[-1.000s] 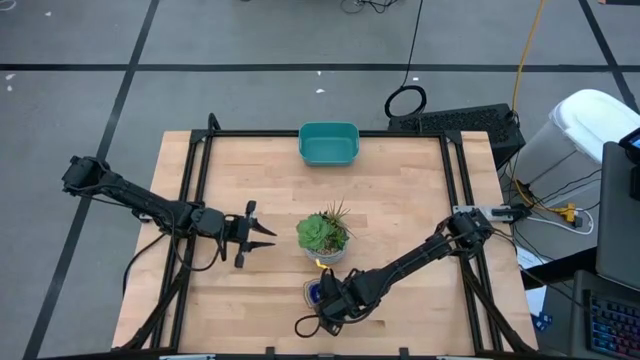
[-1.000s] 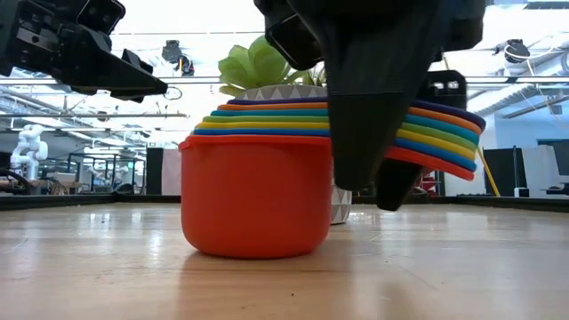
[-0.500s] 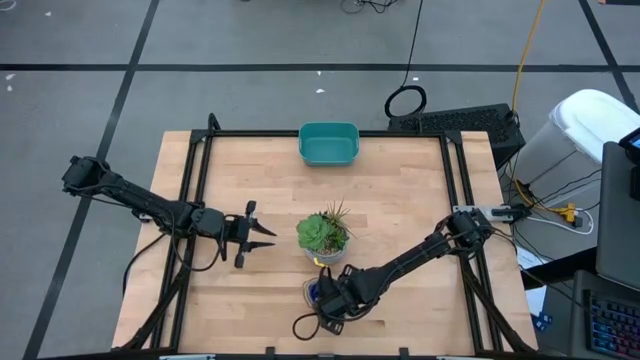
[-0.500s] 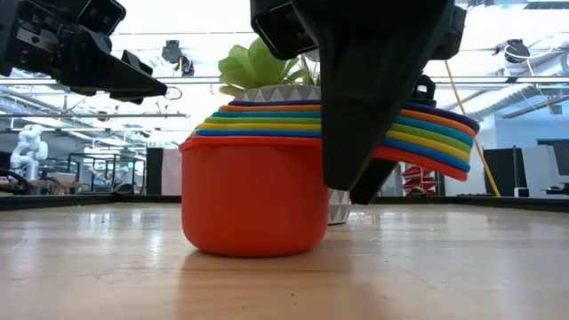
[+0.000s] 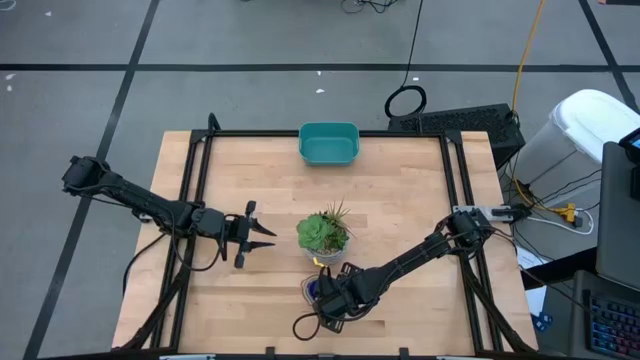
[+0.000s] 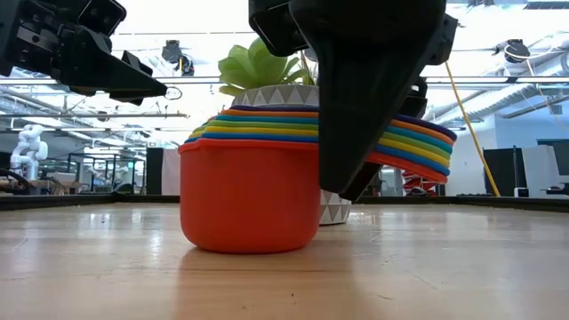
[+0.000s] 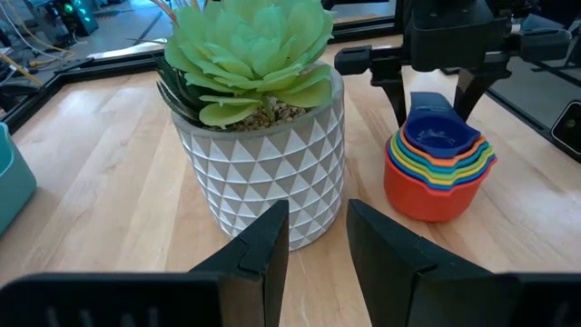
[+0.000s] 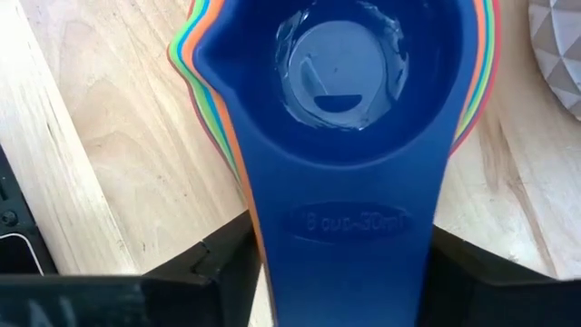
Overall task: Nest measuring cups in basket
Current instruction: Put the nested measuring cup into the green bin
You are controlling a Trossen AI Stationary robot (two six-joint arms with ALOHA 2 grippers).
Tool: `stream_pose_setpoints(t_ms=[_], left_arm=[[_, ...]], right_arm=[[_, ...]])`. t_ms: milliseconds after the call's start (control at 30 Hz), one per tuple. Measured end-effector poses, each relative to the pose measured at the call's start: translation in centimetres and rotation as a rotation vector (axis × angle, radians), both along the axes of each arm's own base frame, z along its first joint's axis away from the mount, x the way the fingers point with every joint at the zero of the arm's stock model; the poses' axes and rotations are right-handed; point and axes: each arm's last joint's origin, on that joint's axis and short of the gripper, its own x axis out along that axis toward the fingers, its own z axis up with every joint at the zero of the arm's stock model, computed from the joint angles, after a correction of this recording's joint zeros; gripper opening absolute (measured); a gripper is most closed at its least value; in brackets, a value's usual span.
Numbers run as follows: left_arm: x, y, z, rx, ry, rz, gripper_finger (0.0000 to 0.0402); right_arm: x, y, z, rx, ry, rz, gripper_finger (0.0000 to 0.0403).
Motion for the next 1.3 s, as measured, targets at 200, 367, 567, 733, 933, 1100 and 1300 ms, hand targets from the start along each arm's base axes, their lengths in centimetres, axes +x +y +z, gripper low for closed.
stream_pose_setpoints(t_ms=[200, 367, 567, 733, 933, 1100, 1300], left_arm=[[0.00, 0.00, 0.00, 0.003, 0.000, -0.001, 0.0118], [0.00, 0.00, 0.00, 0.003, -0.001, -0.001, 0.0118], [0.00, 0.00, 0.00, 0.003, 0.000, -0.001, 0.0118], [-0.01, 0.01, -0.04, 0.005, 0.004, -0.001, 0.0118], [-0.02, 0.01, -0.05, 0.005, 0.004, -0.001, 0.0118], [-0.02, 0.01, -0.08, 0.006, 0.007, -0.001, 0.0118], [-0.08, 0.03, -0.23, 0.010, 0.023, 0.000, 0.0118]], right_arm=[[0.00, 0.00, 0.00, 0.001, 0.000, -0.002, 0.0161], [0.00, 0.00, 0.00, 0.000, 0.000, -0.002, 0.0138], [0.02, -0.05, 0.00, -0.017, -0.009, -0.016, 0.0133], [0.02, -0.05, 0.01, -0.016, -0.009, -0.020, 0.0131], [0.06, -0.02, 0.02, -0.009, -0.013, -0.033, 0.0129], [0.17, 0.05, 0.06, -0.002, -0.026, -0.033, 0.0129], [0.19, 0.08, 0.07, -0.001, -0.028, -0.020, 0.0128]])
